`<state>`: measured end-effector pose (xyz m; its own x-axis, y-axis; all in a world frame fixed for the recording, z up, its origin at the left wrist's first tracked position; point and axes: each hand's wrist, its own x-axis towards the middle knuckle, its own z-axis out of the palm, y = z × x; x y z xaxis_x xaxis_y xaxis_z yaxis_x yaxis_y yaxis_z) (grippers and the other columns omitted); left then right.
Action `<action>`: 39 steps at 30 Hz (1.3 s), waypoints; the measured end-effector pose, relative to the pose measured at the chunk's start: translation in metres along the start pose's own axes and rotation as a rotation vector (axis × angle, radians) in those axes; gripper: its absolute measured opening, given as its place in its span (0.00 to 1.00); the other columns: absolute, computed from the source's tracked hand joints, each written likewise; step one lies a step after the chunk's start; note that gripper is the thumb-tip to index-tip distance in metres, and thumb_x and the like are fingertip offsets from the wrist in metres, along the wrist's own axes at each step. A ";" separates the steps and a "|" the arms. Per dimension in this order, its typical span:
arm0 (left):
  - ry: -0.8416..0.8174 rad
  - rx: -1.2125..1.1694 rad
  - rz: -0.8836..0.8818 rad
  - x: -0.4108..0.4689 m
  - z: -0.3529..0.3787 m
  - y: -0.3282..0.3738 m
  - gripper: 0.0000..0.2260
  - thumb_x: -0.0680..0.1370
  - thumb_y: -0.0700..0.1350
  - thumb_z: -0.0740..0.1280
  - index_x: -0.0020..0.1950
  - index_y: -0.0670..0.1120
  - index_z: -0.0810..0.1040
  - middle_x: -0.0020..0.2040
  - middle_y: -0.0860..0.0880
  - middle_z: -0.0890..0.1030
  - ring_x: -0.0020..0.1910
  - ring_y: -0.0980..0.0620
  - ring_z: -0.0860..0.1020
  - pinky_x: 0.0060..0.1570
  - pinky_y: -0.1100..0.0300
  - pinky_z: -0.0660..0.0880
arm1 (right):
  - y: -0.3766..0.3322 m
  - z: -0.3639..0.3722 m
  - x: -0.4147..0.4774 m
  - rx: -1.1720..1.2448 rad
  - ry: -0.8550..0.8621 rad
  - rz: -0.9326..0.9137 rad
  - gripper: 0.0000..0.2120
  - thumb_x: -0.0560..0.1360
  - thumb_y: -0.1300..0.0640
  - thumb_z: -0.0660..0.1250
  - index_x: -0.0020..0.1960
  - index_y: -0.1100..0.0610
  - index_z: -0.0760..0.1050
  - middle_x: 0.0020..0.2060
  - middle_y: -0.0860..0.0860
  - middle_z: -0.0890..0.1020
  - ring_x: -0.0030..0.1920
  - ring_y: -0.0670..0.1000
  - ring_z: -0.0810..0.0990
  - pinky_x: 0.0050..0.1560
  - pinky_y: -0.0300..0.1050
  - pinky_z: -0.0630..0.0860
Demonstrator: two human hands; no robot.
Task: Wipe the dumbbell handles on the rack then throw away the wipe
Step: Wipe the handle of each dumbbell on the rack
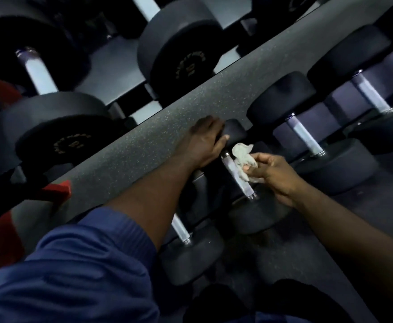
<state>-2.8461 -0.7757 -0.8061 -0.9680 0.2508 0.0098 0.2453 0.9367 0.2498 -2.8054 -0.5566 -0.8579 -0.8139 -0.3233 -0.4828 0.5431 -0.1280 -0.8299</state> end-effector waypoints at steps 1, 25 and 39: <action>-0.053 -0.033 -0.008 0.011 0.001 0.003 0.20 0.84 0.56 0.61 0.72 0.47 0.73 0.69 0.44 0.75 0.66 0.44 0.74 0.67 0.52 0.71 | 0.000 -0.003 0.007 -0.059 0.067 -0.008 0.09 0.74 0.68 0.73 0.53 0.61 0.83 0.47 0.57 0.86 0.45 0.52 0.83 0.51 0.49 0.80; 0.117 -0.220 -0.109 0.050 0.033 -0.005 0.16 0.81 0.58 0.64 0.67 0.58 0.82 0.63 0.53 0.84 0.60 0.50 0.83 0.58 0.53 0.80 | 0.025 0.022 0.065 -0.858 0.264 -0.478 0.18 0.73 0.51 0.59 0.42 0.58 0.86 0.36 0.54 0.86 0.39 0.49 0.82 0.38 0.24 0.65; 0.162 -0.206 -0.078 0.051 0.034 -0.005 0.15 0.81 0.55 0.66 0.66 0.55 0.83 0.61 0.51 0.85 0.58 0.47 0.84 0.55 0.53 0.81 | 0.021 0.028 0.090 -0.013 0.189 0.197 0.12 0.76 0.63 0.62 0.34 0.56 0.74 0.28 0.52 0.78 0.32 0.48 0.77 0.34 0.43 0.74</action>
<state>-2.8951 -0.7594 -0.8403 -0.9835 0.1220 0.1333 0.1695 0.8783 0.4470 -2.8611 -0.6147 -0.9106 -0.7172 -0.1598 -0.6783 0.6934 -0.0675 -0.7174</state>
